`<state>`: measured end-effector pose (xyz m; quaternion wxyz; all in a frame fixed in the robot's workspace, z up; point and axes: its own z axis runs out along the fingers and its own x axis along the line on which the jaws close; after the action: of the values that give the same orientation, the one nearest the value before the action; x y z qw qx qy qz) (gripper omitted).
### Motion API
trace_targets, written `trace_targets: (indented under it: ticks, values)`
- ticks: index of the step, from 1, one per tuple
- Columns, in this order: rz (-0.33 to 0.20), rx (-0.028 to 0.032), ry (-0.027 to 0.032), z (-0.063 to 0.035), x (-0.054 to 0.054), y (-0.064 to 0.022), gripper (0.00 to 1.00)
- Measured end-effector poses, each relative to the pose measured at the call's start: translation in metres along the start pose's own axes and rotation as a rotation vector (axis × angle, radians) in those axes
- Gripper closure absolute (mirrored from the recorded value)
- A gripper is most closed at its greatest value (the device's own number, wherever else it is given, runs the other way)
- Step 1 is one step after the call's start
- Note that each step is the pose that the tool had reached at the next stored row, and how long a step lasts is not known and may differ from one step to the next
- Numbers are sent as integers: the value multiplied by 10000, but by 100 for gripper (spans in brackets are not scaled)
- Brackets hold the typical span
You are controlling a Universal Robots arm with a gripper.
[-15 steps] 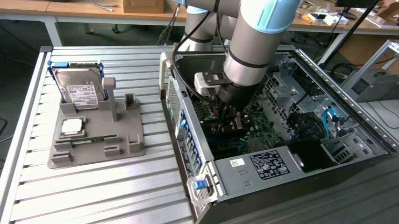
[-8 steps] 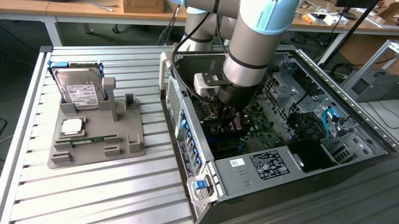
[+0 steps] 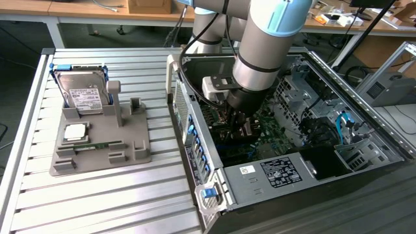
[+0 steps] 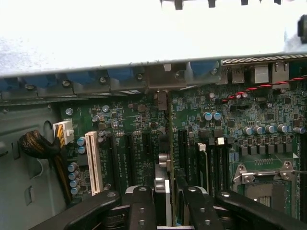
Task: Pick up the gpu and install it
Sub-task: 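Insert the gpu into the slot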
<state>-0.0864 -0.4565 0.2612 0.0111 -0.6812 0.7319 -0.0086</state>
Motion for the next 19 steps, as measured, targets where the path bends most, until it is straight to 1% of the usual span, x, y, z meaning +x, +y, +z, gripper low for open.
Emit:
trace_targets:
  ticks: [7, 14, 16, 19]
  values:
    - [-196, -1, -4, 0, 0, 0, 73]
    - [-199, -4, 2, 27, 1, 1, 73]
    - [-201, 0, 21, 29, 0, 0, 73]
    - [-202, 7, 111, 30, 0, 1, 73]
